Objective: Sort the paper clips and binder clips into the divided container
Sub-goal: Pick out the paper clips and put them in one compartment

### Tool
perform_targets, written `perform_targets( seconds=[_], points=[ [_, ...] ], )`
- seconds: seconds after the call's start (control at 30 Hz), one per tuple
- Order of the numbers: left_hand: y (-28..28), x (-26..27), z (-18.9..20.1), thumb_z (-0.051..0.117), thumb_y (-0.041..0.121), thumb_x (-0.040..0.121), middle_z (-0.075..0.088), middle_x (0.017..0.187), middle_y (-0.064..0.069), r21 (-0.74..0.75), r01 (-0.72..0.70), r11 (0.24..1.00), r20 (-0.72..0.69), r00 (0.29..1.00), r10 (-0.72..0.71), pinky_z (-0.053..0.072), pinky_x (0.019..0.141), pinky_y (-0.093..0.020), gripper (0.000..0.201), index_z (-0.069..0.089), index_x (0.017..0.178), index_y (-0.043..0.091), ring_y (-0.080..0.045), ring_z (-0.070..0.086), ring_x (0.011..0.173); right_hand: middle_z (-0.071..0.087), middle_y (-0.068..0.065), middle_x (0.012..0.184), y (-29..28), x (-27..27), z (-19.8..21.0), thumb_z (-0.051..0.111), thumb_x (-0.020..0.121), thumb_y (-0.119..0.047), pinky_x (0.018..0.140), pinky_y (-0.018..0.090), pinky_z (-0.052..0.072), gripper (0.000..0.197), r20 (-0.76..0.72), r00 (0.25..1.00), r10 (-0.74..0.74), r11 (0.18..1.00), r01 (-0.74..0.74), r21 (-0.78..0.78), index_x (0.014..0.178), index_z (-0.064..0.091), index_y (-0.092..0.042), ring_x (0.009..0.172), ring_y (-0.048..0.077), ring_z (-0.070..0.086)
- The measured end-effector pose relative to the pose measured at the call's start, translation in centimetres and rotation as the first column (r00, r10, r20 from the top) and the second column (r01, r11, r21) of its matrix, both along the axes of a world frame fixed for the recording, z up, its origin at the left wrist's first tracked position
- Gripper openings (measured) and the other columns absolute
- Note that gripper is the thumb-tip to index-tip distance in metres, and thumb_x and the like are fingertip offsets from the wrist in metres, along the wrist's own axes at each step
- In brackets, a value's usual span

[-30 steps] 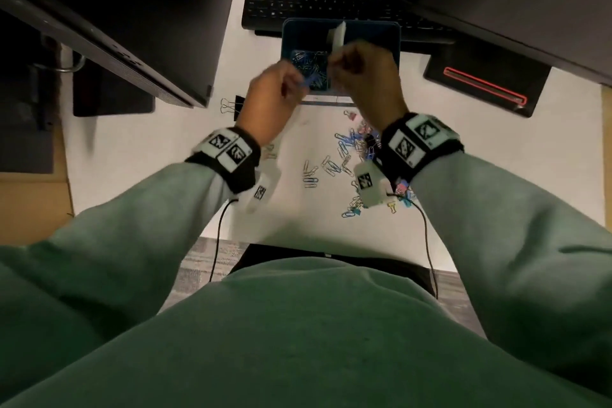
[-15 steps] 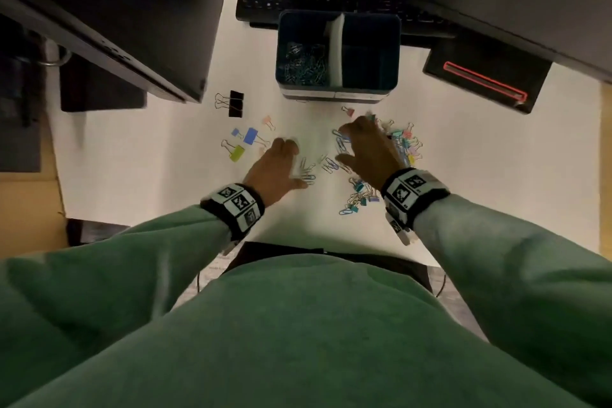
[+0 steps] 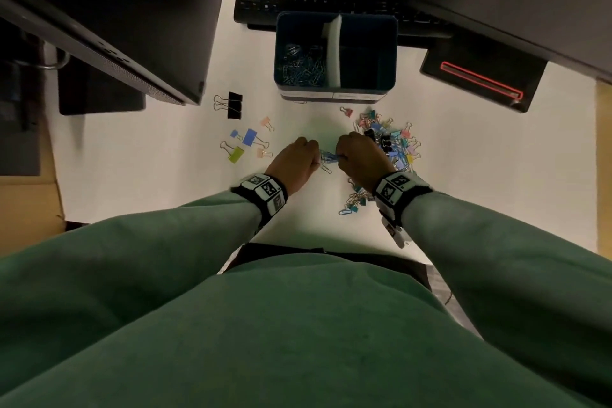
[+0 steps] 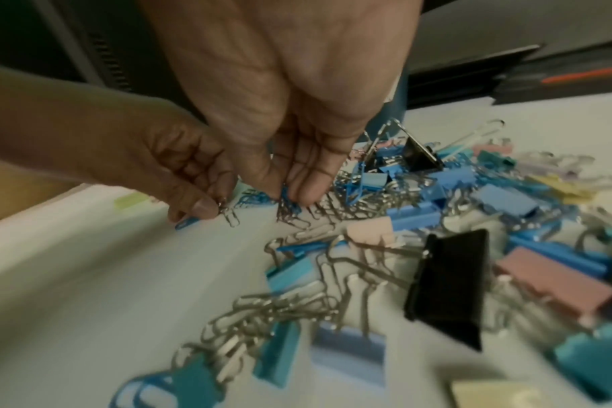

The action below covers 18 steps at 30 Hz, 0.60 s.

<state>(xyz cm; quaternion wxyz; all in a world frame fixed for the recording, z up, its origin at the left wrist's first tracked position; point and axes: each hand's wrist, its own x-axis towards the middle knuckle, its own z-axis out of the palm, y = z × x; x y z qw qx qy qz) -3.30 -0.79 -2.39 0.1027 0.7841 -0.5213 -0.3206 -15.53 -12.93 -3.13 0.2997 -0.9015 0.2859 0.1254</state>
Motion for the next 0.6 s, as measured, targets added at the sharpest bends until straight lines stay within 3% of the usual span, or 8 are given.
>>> perform_targets(
  seconds=[0.1,0.17,0.33,0.47,0.6],
  points=[
    [0.0,0.6,0.3,0.058,0.014,0.09,0.061,0.093,-0.012,0.028,-0.006,1.0,-0.078,0.997,0.008,0.05,0.073,-0.036,0.009,0.058,0.093,0.005,-0.027,0.059,0.081,0.069,0.01,0.087,-0.5,-0.4,0.4,0.057,0.082,-0.004,0.077,0.04,0.055,0.01,0.037,0.988,-0.151,0.98,0.145,0.134,0.086,0.066,-0.003,0.08,0.025,0.064],
    [0.3,1.4,0.6,0.063,0.009,0.085,0.064,0.088,-0.009,0.026,-0.066,0.997,-0.177,0.982,0.07,0.053,0.074,-0.036,0.005,0.06,0.089,0.007,-0.022,0.06,0.078,0.07,0.004,0.084,-0.6,-0.9,1.2,0.059,0.084,-0.004,0.077,0.031,0.055,0.009,0.066,0.971,-0.228,0.957,0.212,0.198,0.086,0.067,-0.006,0.075,0.015,0.063],
    [-0.4,4.2,4.0,0.068,0.015,0.086,0.063,0.082,0.008,-0.081,-0.337,0.938,-0.329,0.897,0.294,0.044,0.064,-0.004,0.008,0.061,0.091,0.014,-0.002,0.056,0.071,0.069,-0.004,0.081,-1.9,-0.1,5.5,0.065,0.089,-0.015,0.069,0.012,0.052,0.005,0.205,0.916,-0.344,0.897,0.256,0.359,0.094,0.066,-0.012,0.067,0.0,0.063],
    [-3.9,7.2,7.5,0.07,0.018,0.085,0.064,0.078,0.009,-0.276,-0.501,0.821,-0.324,0.852,0.411,0.043,0.061,-0.006,0.01,0.064,0.091,0.015,0.001,0.055,0.066,0.067,-0.003,0.083,-4.1,4.0,9.4,0.063,0.09,-0.012,0.068,0.015,0.053,0.007,0.362,0.83,-0.423,0.861,0.244,0.446,0.096,0.064,-0.009,0.069,0.001,0.063],
    [-6.5,8.9,8.0,0.063,0.014,0.086,0.067,0.092,0.0,-0.365,-0.398,0.842,-0.14,0.917,0.373,0.05,0.077,-0.024,0.016,0.065,0.101,0.014,-0.011,0.059,0.08,0.07,0.004,0.081,-6.4,9.2,9.8,0.066,0.084,-0.009,0.069,0.031,0.059,0.007,0.427,0.773,-0.469,0.865,0.306,0.398,0.09,0.068,-0.007,0.071,0.015,0.067]
  ],
)
